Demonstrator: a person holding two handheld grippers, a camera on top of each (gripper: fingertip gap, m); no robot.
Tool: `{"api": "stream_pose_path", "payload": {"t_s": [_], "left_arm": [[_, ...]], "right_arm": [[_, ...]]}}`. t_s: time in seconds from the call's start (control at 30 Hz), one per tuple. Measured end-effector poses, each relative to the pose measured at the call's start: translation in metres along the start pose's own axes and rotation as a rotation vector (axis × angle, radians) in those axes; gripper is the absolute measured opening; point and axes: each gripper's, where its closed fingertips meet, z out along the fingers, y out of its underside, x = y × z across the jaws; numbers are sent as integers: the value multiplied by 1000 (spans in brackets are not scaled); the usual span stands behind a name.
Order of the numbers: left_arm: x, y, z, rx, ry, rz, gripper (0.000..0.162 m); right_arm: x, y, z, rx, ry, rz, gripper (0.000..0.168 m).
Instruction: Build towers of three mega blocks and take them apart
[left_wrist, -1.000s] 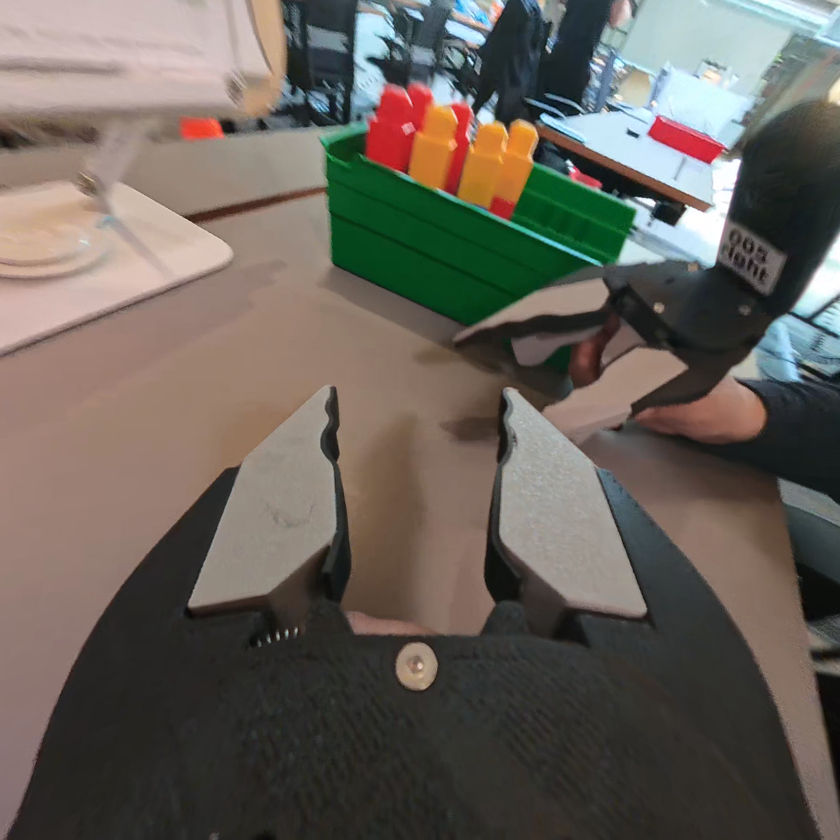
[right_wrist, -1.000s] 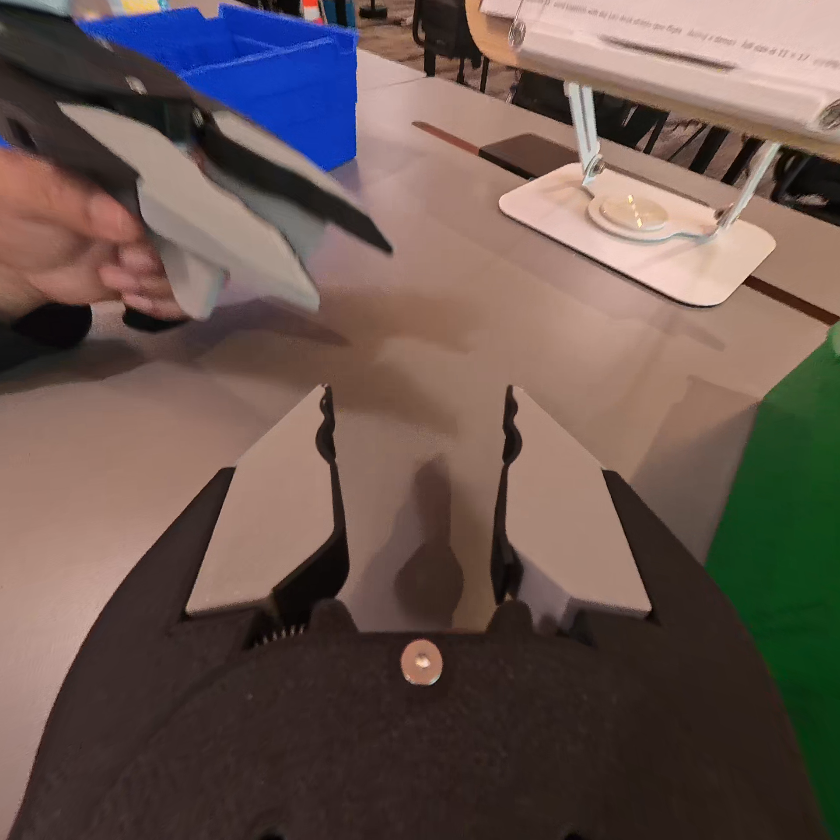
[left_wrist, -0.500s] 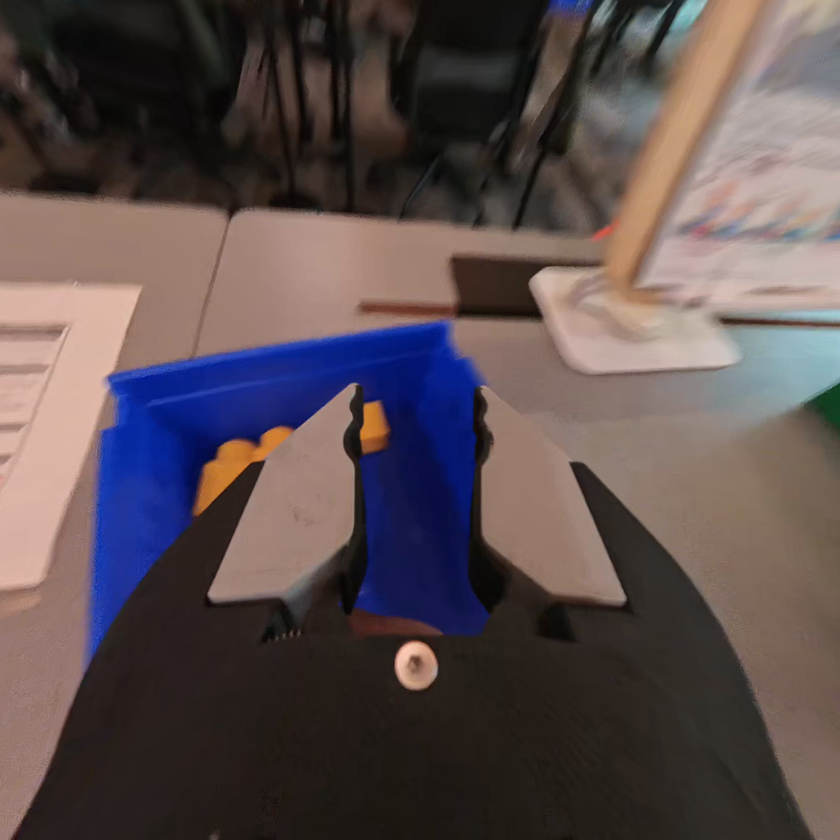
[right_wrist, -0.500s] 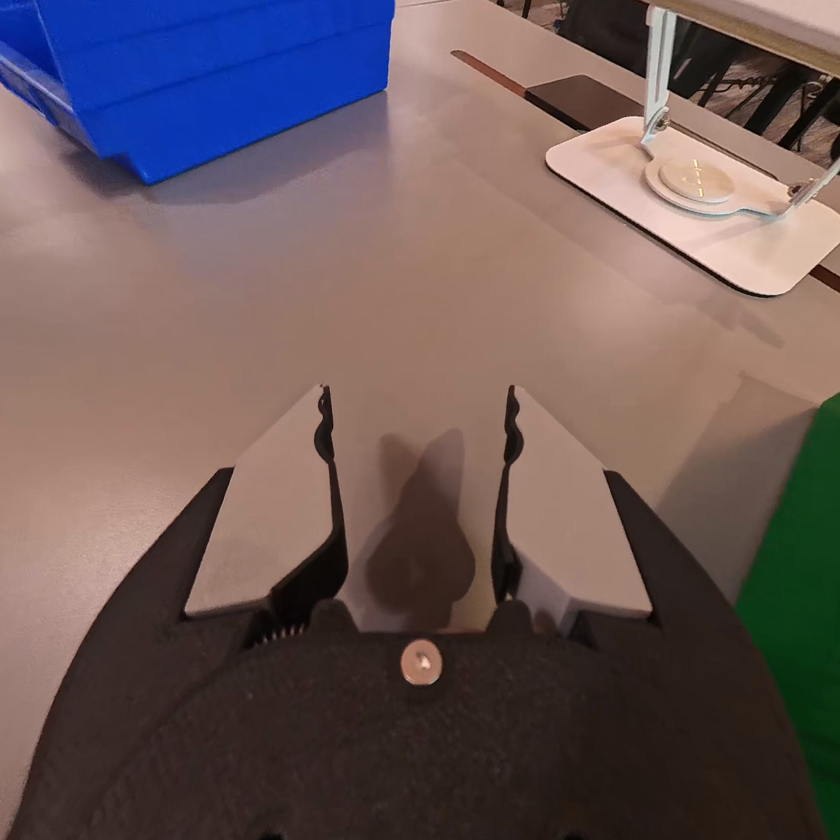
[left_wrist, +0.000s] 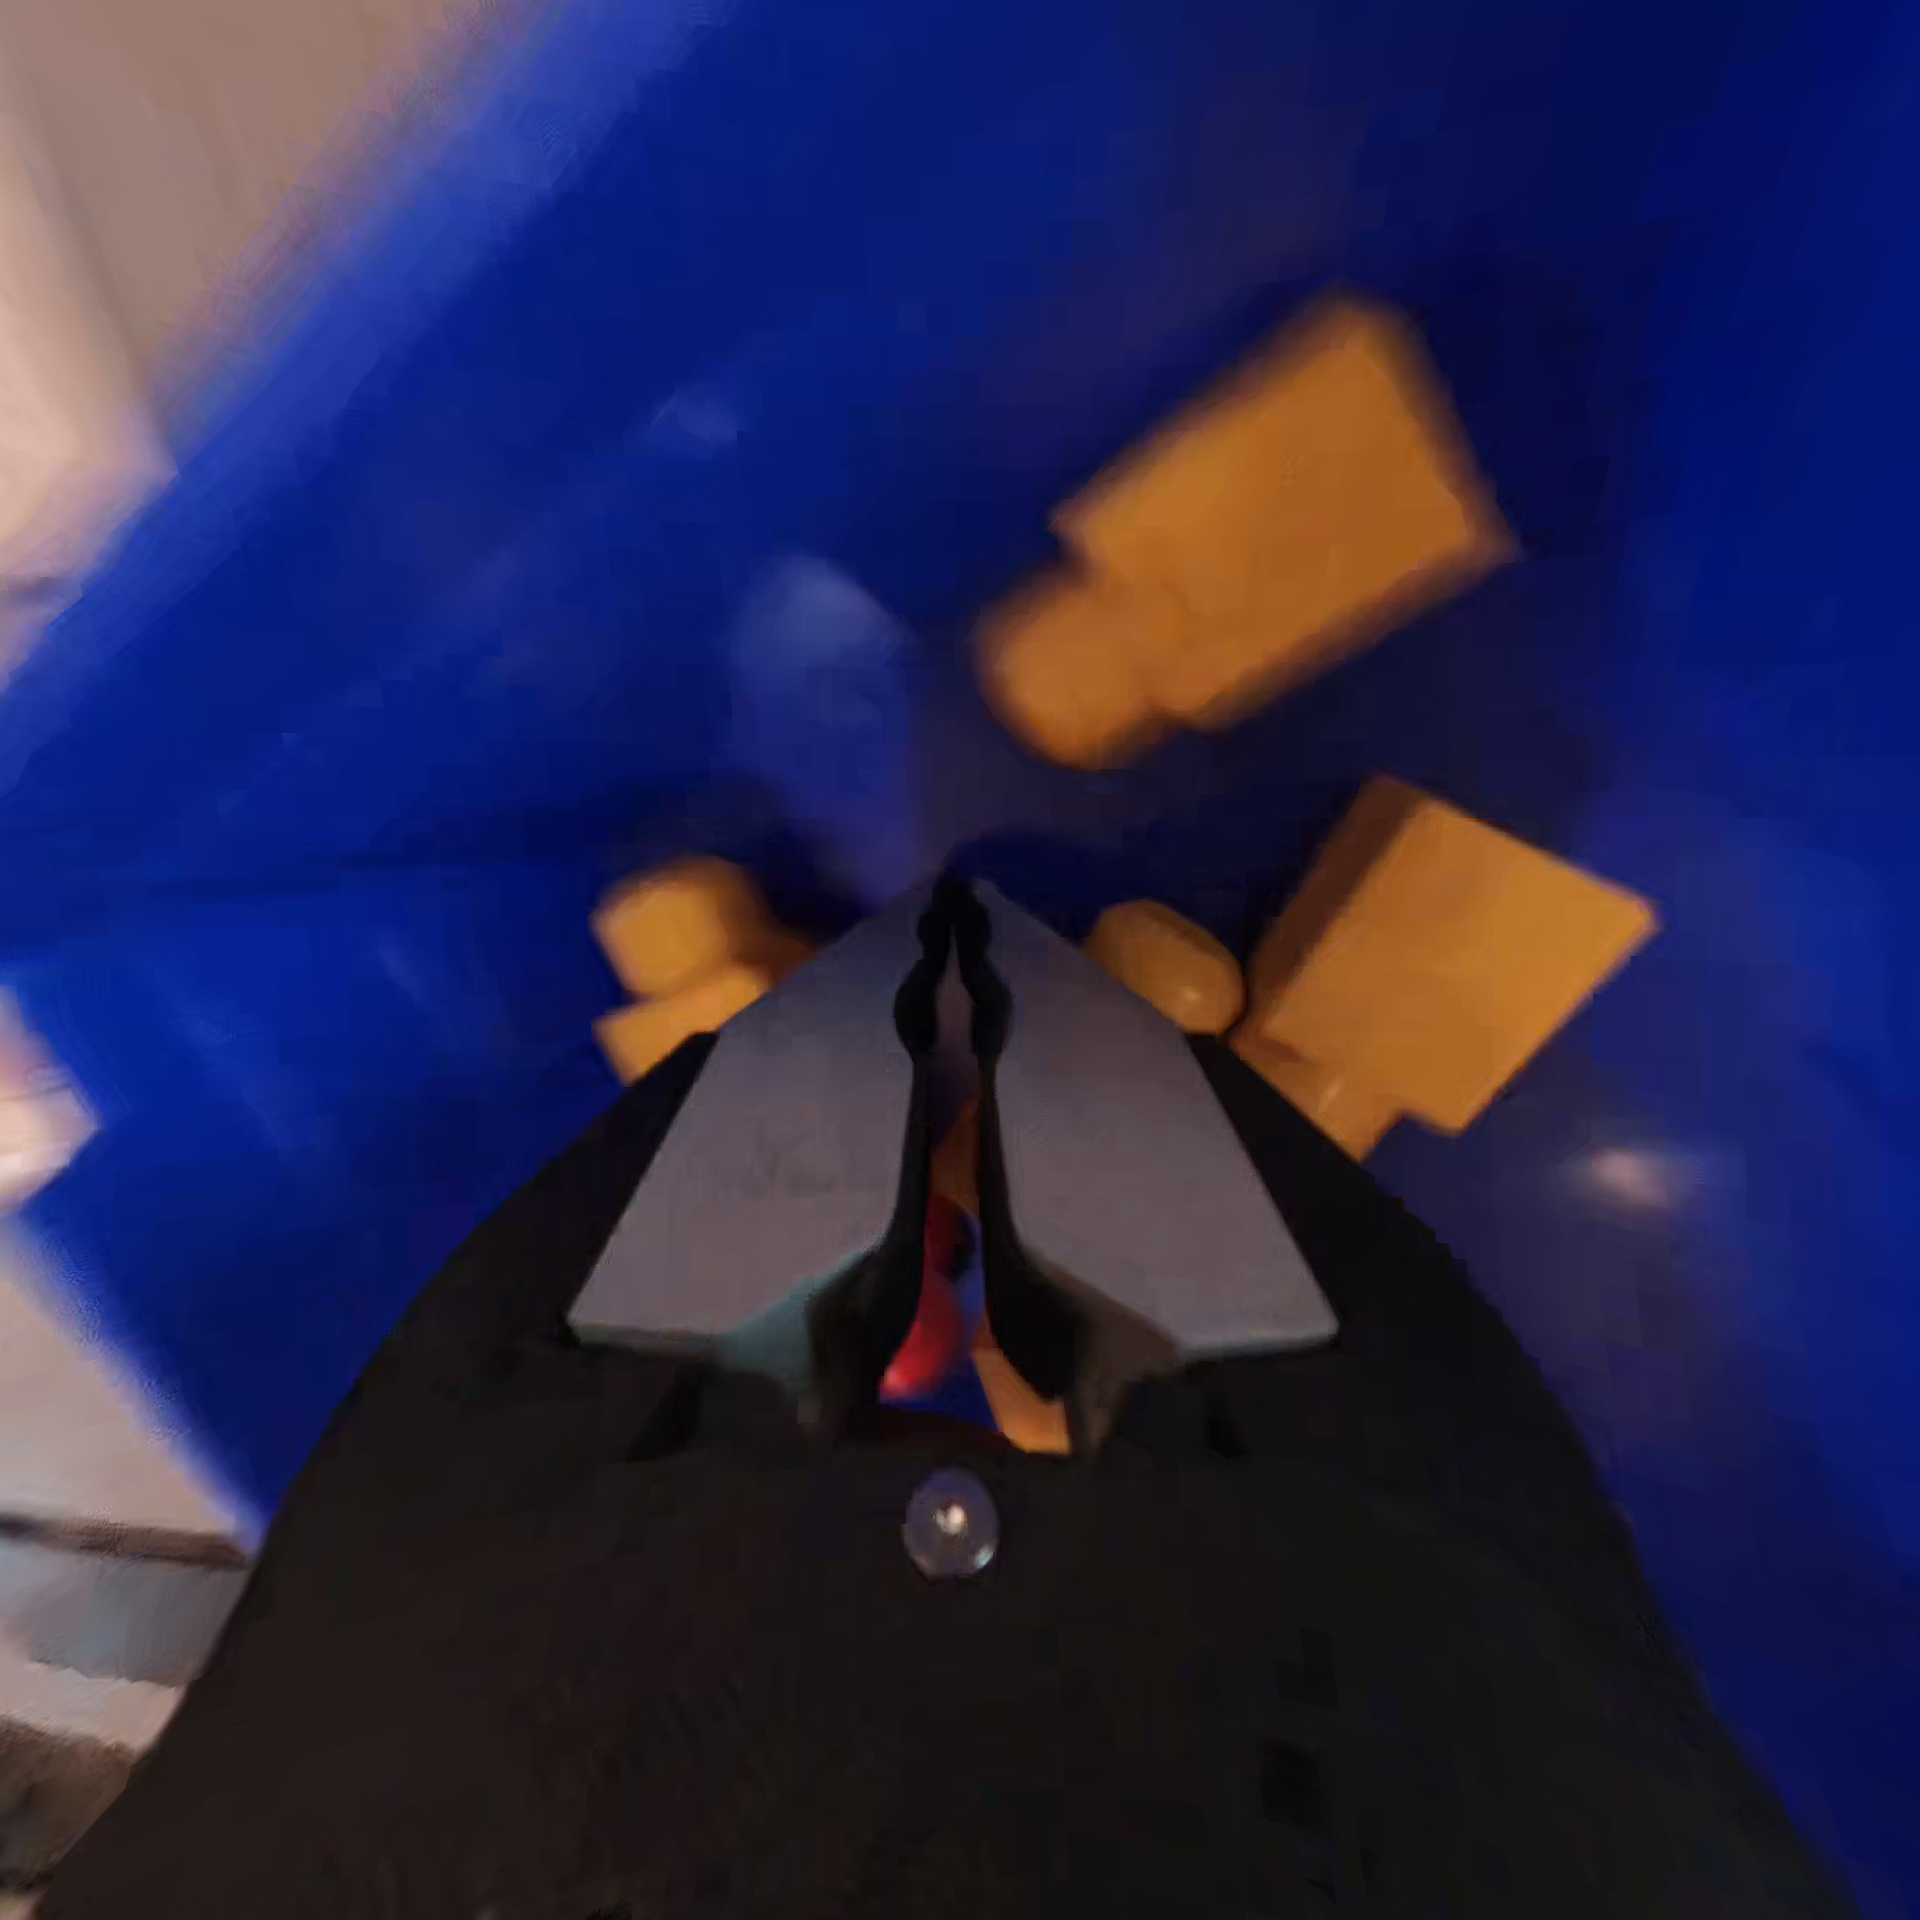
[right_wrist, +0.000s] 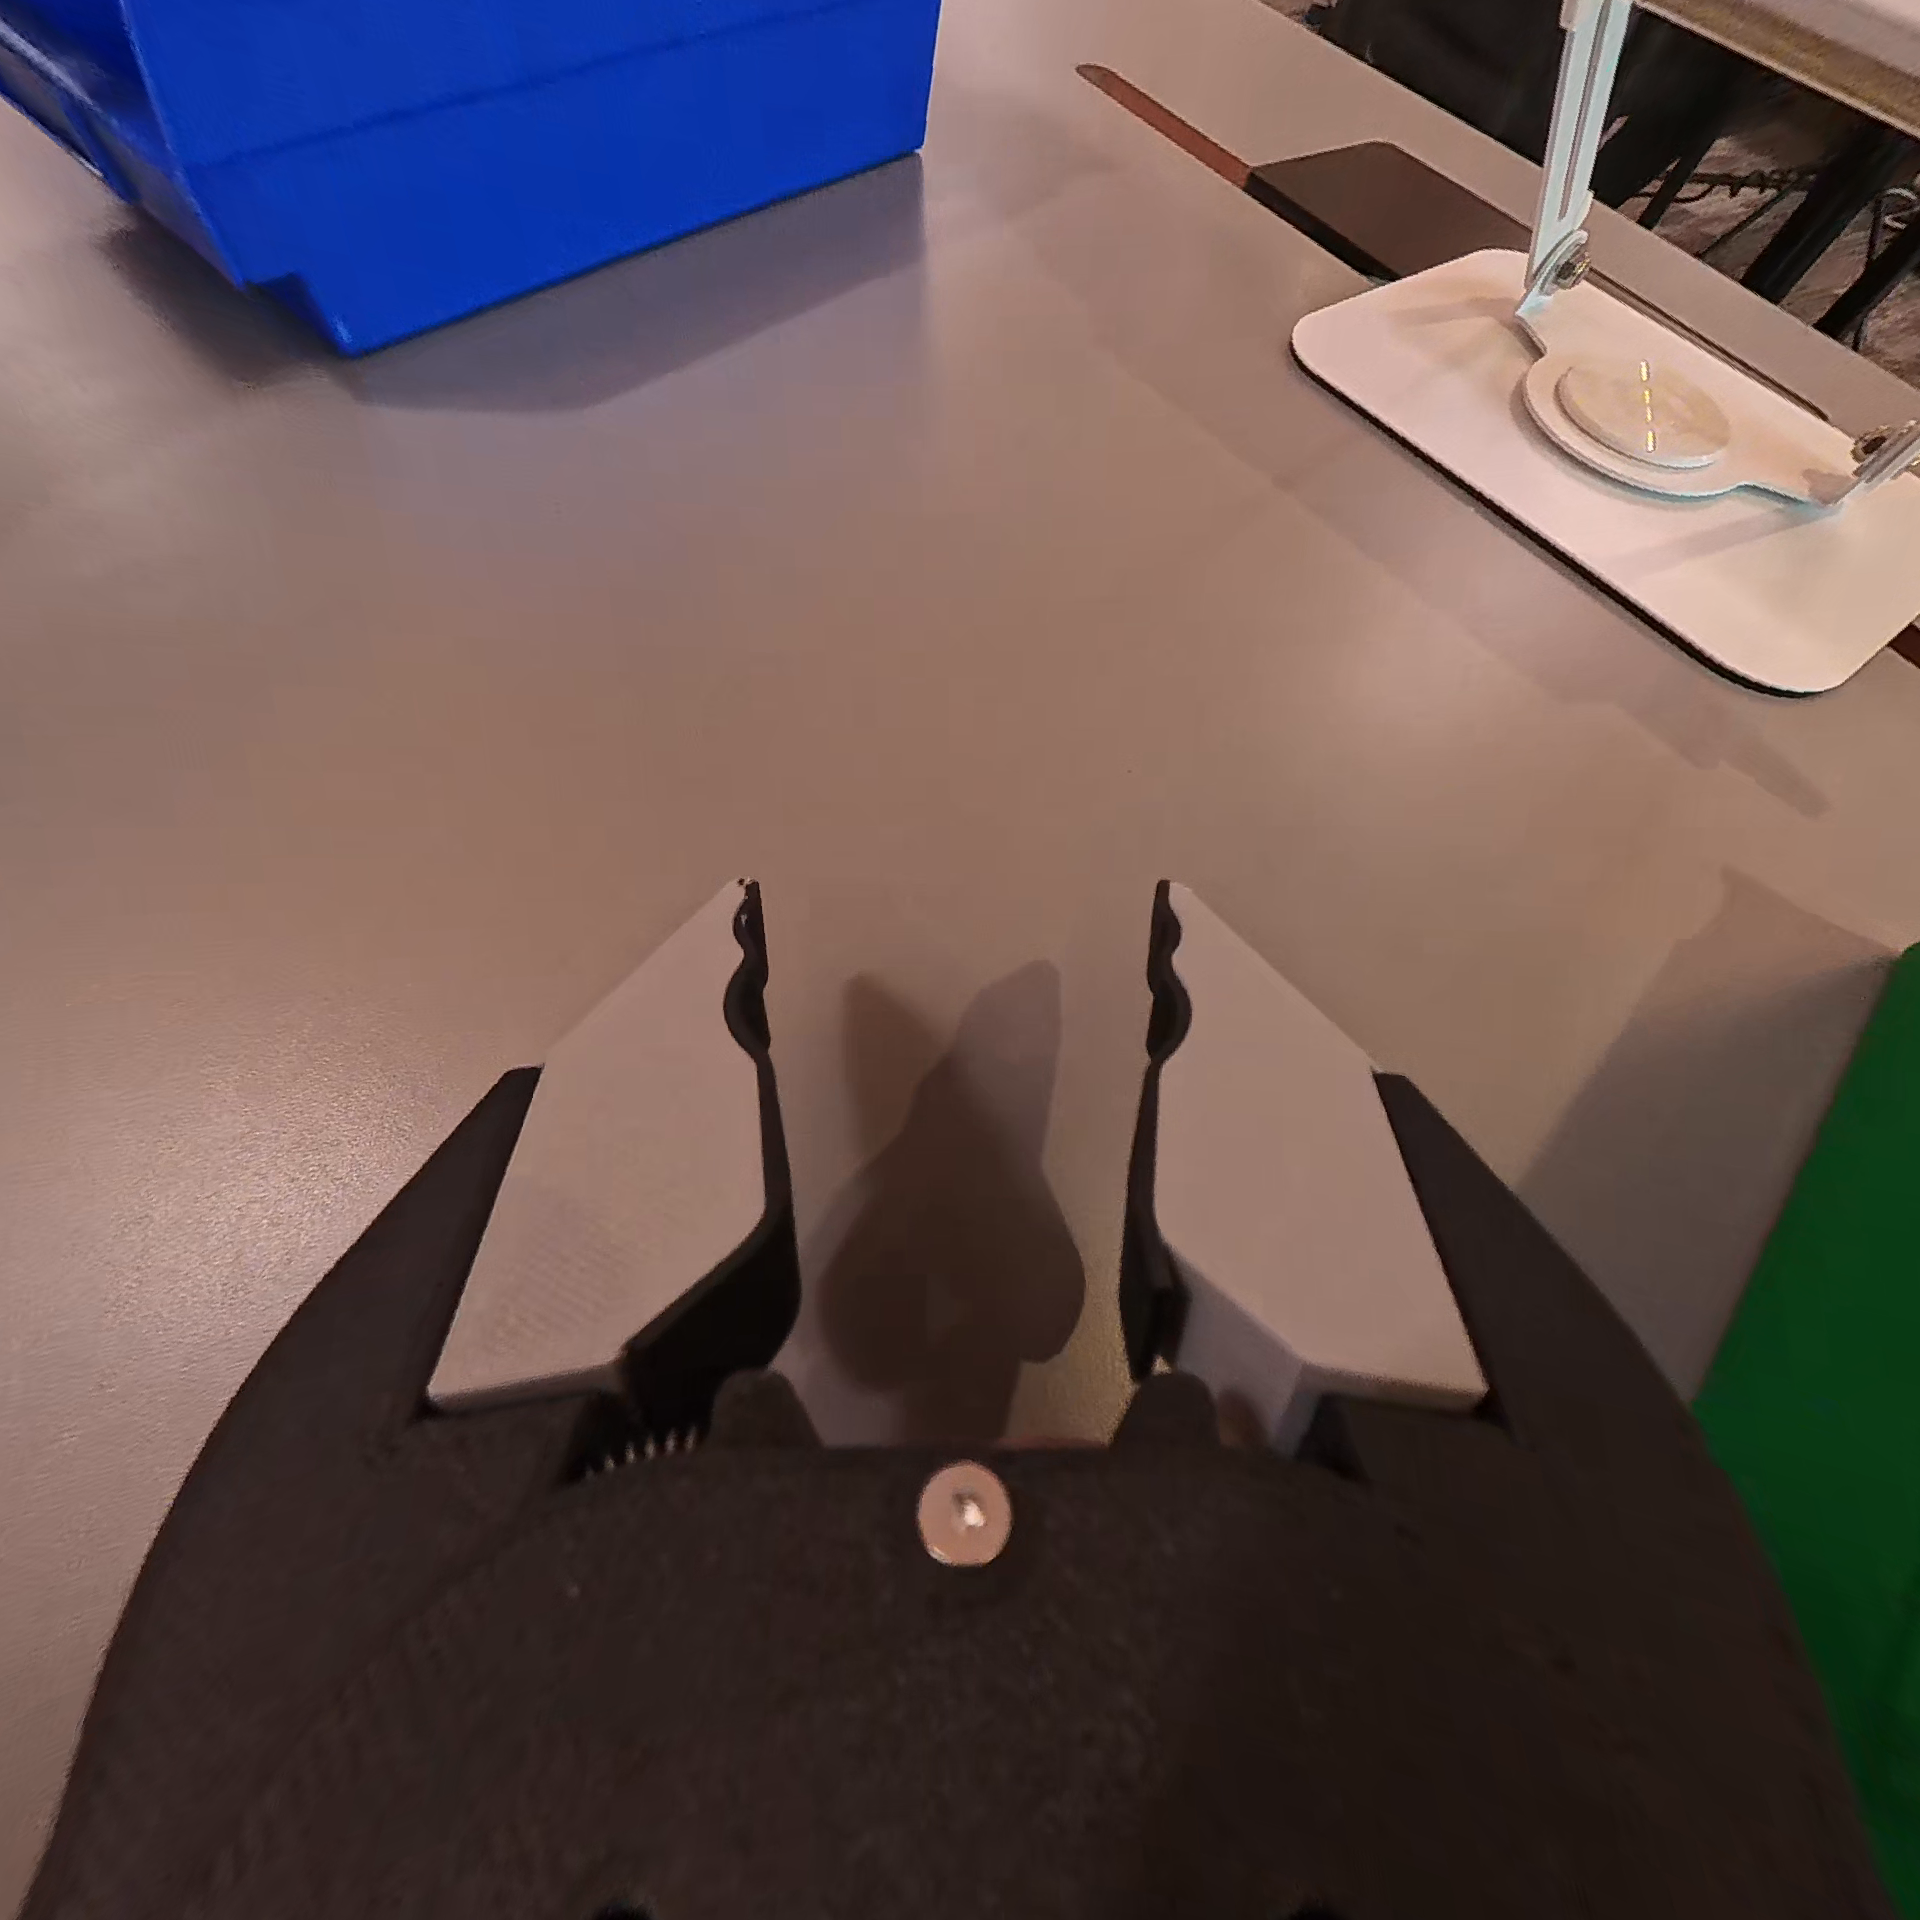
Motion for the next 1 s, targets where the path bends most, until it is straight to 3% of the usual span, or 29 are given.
{"api": "stream_pose_path", "payload": {"t_s": [0.07,0.1,0.17,0.2,0.3,0.43,0.6,0.7,0.83,1.0], "left_arm": [[44,8,-22,-65,277,56,0],[39,6,-29,-64,248,68,0],[0,-3,-39,-20,8,74,0],[-7,-4,-45,-7,-33,85,0],[-2,5,-54,-2,-12,115,5],[-17,23,-56,-14,-121,144,20],[-54,1,-63,198,-388,104,1],[-59,-10,-64,274,-448,81,0],[-58,-10,-48,208,-454,102,0],[-75,9,-25,-9,-548,116,0]], "right_arm": [[0,0,-1,1,-6,9,71],[0,0,-1,2,-8,10,71],[-1,0,-1,-1,-13,6,71],[-2,1,-1,-5,-15,2,71],[-5,1,-1,-7,-14,-15,71],[-7,1,-1,-9,-13,-32,70],[-11,0,-1,-1,-19,-41,69],[-11,0,-1,-2,-13,-47,68],[-10,-1,0,3,-19,-32,68],[-11,-1,0,4,-27,-33,66]]}}
